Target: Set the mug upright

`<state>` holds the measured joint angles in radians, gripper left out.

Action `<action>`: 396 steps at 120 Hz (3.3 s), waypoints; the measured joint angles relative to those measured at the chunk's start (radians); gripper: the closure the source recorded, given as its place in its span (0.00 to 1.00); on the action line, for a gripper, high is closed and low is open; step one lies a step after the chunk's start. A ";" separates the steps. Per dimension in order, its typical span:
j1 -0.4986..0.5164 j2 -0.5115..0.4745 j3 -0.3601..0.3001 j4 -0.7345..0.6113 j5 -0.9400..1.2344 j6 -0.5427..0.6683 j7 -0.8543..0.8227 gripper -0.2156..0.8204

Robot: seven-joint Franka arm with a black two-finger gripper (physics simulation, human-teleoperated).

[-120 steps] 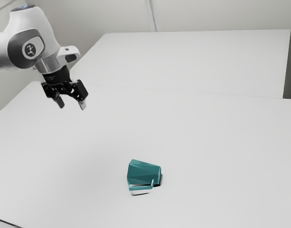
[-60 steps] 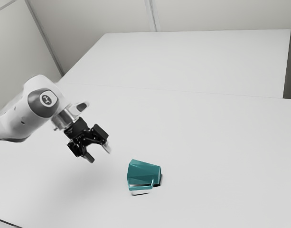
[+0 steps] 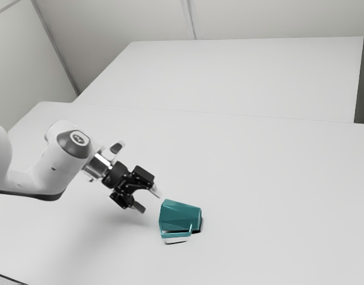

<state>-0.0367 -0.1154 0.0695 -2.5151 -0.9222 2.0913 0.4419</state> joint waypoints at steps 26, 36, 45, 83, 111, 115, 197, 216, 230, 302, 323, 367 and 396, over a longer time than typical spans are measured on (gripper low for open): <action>-0.037 0.037 -0.004 0.000 -0.068 0.015 0.061 0.21; -0.047 0.051 -0.011 0.001 -0.096 0.023 0.080 0.21; -0.054 0.059 -0.023 0.001 -0.121 0.034 0.094 0.21; -0.080 0.088 -0.070 0.003 -0.222 0.072 0.140 0.23; -0.077 0.081 -0.072 0.005 -0.212 0.095 0.169 0.69; -0.073 0.080 -0.072 0.006 -0.208 0.097 0.172 0.73; -0.071 0.047 -0.075 0.177 0.297 0.137 0.130 0.95; -0.075 0.073 -0.076 0.264 0.587 0.149 0.097 0.95; -0.074 0.099 -0.076 0.290 0.741 0.174 0.079 0.95; -0.084 0.189 -0.074 0.347 0.950 0.238 0.051 0.95; -0.085 0.196 -0.074 0.336 0.973 0.227 0.047 0.95; -0.085 0.219 -0.074 0.333 0.980 0.212 0.039 0.95; -0.084 0.217 -0.074 0.324 0.971 0.210 0.040 0.74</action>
<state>-0.1211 0.1020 -0.0048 -2.1907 0.0491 2.3013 0.4819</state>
